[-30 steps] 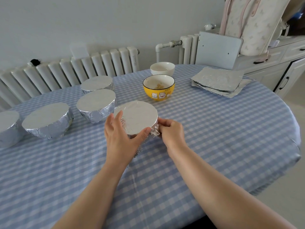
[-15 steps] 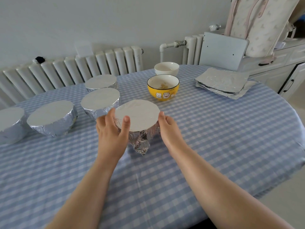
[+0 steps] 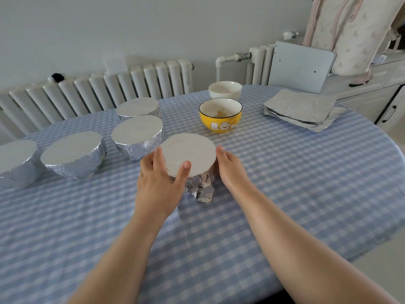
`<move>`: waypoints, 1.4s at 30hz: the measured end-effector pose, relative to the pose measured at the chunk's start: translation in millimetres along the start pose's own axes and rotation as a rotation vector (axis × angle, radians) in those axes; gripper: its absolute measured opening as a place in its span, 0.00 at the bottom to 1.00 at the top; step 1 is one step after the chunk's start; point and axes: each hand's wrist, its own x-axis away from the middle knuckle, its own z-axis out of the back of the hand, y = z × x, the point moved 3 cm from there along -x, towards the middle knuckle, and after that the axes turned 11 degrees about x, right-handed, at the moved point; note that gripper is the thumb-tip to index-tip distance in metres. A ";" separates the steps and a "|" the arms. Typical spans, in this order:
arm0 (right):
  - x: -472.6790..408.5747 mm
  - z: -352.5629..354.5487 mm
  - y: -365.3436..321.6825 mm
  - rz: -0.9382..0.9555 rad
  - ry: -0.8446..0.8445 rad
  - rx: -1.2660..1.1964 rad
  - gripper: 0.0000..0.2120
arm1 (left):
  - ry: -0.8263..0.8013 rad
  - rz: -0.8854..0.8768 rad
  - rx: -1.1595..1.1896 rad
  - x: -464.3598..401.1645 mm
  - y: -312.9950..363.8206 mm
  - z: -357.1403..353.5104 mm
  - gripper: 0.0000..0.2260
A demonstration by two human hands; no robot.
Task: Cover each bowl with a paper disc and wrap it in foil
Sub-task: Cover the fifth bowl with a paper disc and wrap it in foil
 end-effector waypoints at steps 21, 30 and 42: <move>0.4 -6.6 15.2 0.013 0.157 -0.250 0.14 | -0.169 -0.166 -0.065 -11.6 -7.2 10.2 0.47; -1.6 -10.5 13.7 -0.153 0.159 -0.393 0.10 | -0.165 -0.112 0.027 -12.6 -3.7 9.0 0.52; -14.2 -9.4 10.1 -0.175 0.108 -0.461 0.04 | -0.154 -0.104 0.060 -12.1 -3.6 7.6 0.50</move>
